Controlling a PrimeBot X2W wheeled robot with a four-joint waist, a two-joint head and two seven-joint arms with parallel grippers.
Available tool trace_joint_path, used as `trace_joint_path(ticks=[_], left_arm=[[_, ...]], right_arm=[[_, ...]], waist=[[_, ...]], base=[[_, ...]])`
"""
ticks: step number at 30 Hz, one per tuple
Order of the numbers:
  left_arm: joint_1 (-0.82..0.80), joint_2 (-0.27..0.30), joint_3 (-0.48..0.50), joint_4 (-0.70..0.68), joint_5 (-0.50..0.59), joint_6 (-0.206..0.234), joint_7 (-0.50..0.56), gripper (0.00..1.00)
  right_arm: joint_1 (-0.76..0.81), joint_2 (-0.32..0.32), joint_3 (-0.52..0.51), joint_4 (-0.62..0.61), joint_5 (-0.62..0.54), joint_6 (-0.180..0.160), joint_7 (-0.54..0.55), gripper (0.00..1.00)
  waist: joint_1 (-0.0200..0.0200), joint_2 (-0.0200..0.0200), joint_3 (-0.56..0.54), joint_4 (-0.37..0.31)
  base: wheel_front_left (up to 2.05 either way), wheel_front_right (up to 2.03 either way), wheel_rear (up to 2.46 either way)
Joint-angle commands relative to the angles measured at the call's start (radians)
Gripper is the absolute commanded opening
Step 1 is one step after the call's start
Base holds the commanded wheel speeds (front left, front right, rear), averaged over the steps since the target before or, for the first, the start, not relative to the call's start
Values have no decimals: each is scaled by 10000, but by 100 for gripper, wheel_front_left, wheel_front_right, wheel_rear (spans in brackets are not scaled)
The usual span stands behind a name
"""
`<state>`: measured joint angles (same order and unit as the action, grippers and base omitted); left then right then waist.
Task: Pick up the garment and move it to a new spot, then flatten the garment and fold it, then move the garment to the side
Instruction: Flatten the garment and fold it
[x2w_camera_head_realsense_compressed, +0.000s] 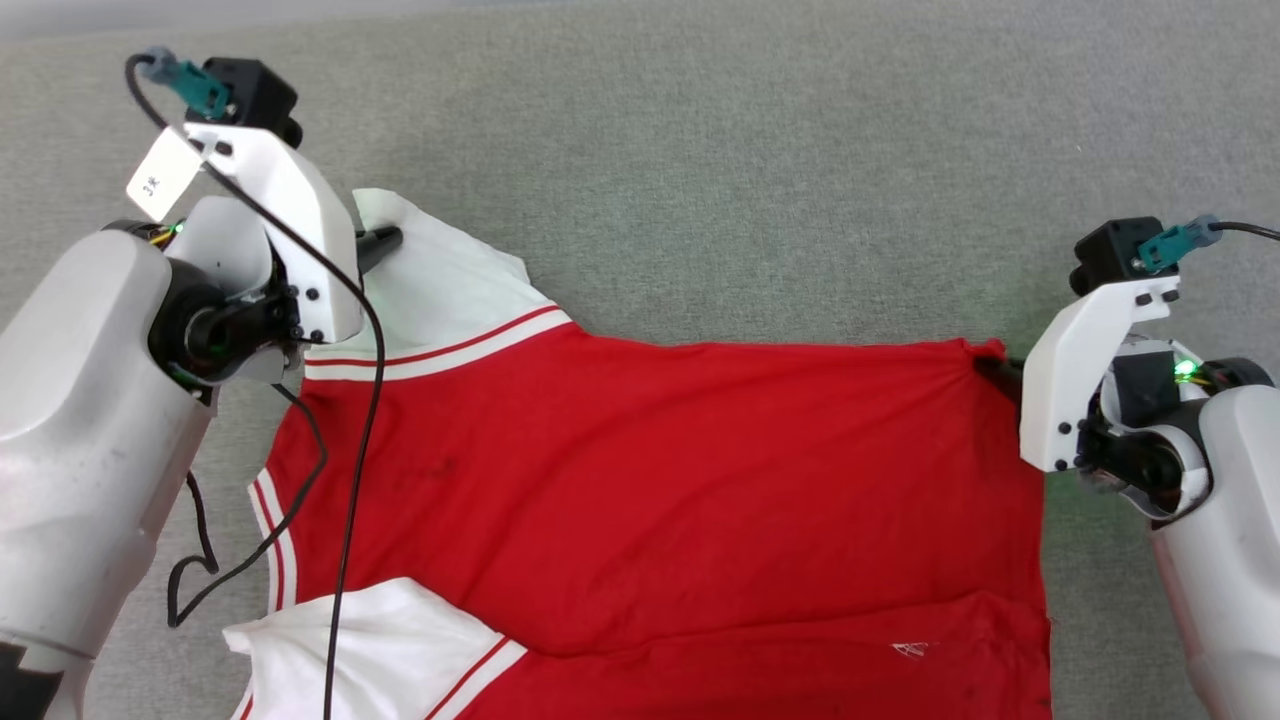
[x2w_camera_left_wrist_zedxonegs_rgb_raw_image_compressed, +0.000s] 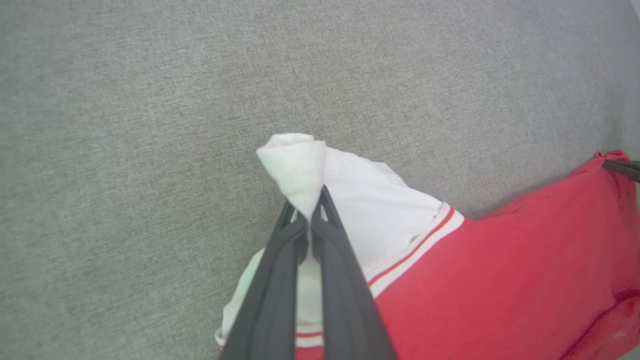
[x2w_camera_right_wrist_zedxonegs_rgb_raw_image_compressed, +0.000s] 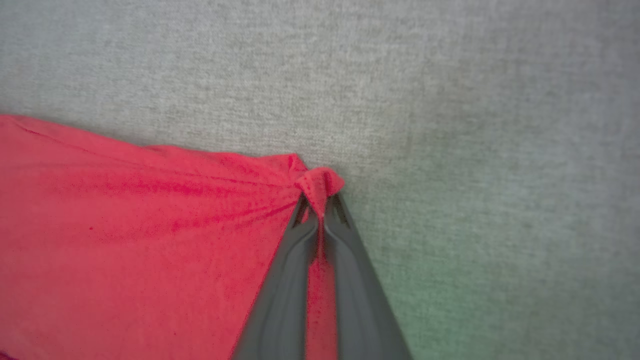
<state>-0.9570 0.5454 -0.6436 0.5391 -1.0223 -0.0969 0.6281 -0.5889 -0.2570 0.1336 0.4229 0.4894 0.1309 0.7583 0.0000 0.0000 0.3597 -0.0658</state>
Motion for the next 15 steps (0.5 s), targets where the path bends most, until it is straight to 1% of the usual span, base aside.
trace_joint_path(ticks=[1,5,9,11,15], left_arm=[[151,15,43,-9,9,7,-75,0],[572,185,229,-212,-78,66,-564,0],[1327,507,309,-699,-26,219,-1023,0],[1819,726,406,-1070,-39,391,-1286,0],[3162,1086,515,-2026,-205,781,-1701,0]], right_arm=[[145,8,38,8,-71,-5,-55,0],[418,-213,-273,-788,-242,-8,-422,0],[1092,-220,-681,-1695,-431,-8,-684,0],[1544,-205,-857,-2120,-605,-8,-720,0],[2608,43,-1190,-2868,-724,-8,-870,0]], waist=[[0,0,-71,41],[0,0,-402,134],[0,0,-780,258],[0,0,-951,300],[0,0,-1270,380]], base=[[0,0,0],[0,0,0],[0,0,0],[0,0,0],[0,0,0]])
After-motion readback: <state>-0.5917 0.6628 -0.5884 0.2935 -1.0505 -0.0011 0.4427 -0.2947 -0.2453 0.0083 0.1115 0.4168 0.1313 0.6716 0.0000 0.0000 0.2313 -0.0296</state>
